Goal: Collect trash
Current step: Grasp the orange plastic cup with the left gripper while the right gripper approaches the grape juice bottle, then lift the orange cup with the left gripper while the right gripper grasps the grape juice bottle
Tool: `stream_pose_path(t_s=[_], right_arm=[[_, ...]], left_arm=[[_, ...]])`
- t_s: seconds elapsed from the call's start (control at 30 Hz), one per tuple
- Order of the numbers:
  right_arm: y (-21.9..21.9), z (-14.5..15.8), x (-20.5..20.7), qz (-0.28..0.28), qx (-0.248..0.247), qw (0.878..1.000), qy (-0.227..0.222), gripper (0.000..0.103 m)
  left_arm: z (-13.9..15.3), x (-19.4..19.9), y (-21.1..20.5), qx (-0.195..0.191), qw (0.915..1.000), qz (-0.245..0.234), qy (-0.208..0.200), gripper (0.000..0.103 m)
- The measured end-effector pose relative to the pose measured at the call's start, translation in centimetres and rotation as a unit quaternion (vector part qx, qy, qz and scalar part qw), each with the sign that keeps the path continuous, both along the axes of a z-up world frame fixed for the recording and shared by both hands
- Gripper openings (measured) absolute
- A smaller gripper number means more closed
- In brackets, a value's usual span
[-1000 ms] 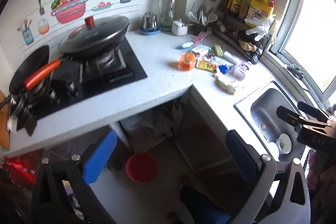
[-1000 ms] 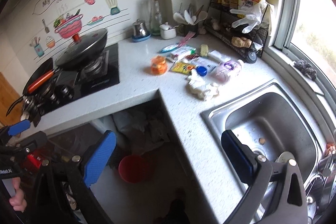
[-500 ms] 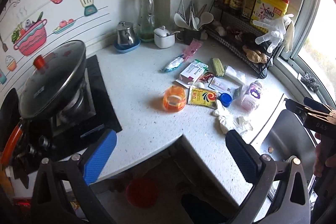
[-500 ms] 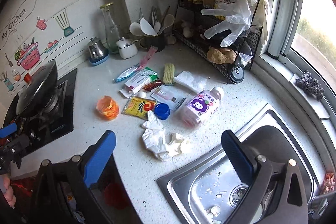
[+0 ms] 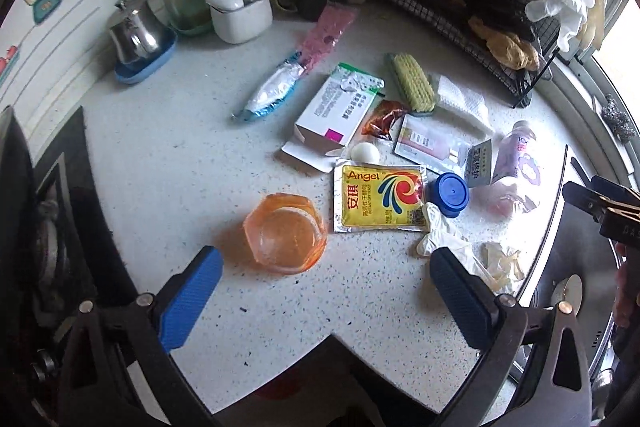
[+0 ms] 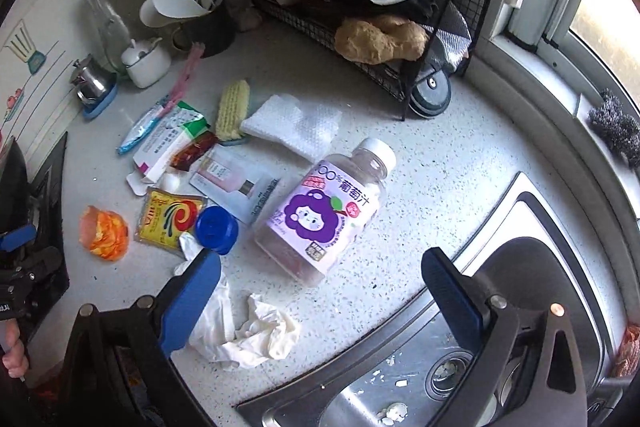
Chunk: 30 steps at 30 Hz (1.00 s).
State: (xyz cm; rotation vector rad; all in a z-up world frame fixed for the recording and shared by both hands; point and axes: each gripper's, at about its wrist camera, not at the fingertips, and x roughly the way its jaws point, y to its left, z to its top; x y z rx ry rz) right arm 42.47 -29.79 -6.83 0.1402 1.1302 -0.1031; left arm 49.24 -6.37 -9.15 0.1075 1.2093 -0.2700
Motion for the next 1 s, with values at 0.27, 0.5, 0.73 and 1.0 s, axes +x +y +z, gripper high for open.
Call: stream_pose_path(t_s=[0.27, 0.5, 0.73, 1.0], right_arm=[[-2.7, -2.6, 0.4, -0.047, 0.010, 0.998, 0.036, 0.101], [-3.4, -3.3, 1.5, -0.075, 0.032, 0.995, 0.051, 0.101], [-2.3, -4.3, 4.3, -0.104, 0.052, 0.991, 0.060, 0.101], [-1.5, -6.9, 7.5, -0.112, 0.058, 0.987, 0.099, 0.101]], left_arm=[[-4.5, 2.6, -1.0, 0.005, 0.9975, -0.029, 0.065, 0.075], [-5.9, 3.3, -2.2, 0.018, 0.9965, -0.033, 0.075, 0.054], [-7.2, 4.3, -3.0, 0.028, 0.9954, -0.016, 0.090, 0.020], [-8.1, 4.2, -3.3, 0.014, 0.9953, -0.002, 0.095, 0.006]])
